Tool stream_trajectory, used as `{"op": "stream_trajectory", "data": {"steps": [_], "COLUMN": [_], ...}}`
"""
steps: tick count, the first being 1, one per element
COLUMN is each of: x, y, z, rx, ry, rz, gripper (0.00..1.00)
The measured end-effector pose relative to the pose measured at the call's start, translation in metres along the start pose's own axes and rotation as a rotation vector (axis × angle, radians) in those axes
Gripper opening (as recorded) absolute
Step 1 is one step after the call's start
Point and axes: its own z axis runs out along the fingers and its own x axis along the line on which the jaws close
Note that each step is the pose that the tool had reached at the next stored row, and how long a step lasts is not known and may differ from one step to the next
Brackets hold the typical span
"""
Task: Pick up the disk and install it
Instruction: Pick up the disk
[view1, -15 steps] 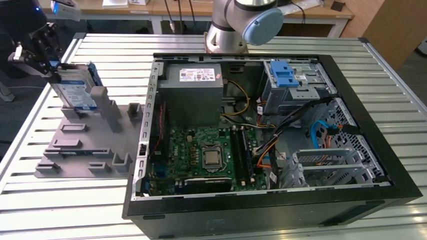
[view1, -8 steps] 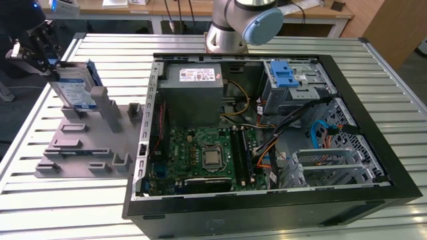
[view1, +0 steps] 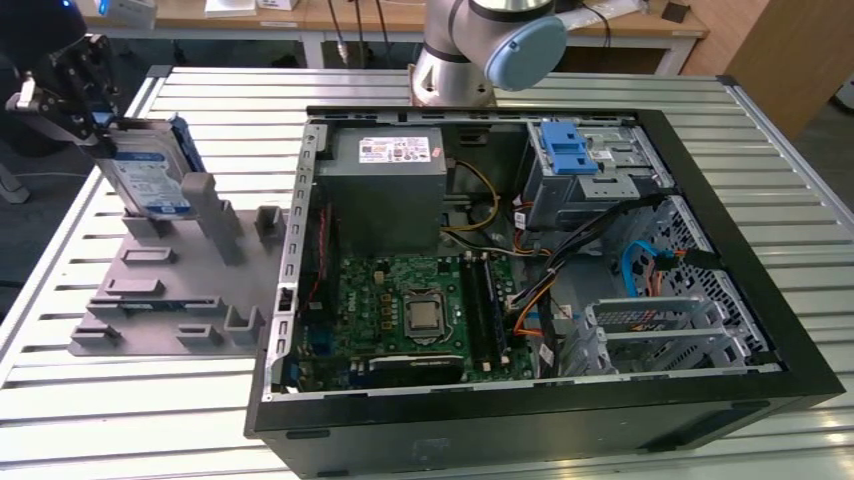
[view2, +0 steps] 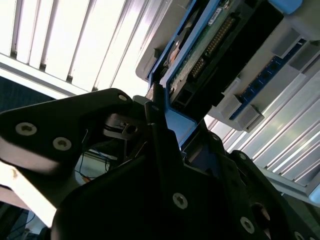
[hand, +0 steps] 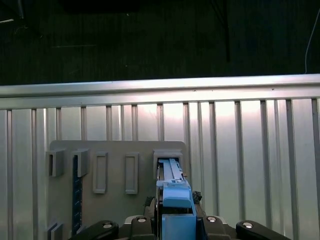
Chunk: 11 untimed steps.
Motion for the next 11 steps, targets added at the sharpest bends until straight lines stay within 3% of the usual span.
{"op": "stream_trajectory", "data": {"steps": [11], "x": [0.0001], "y": [0.0002], "z": [-0.0081], "rx": [-0.0001], "ry": [0.0], "rz": [0.0], "gripper": [0.36]}}
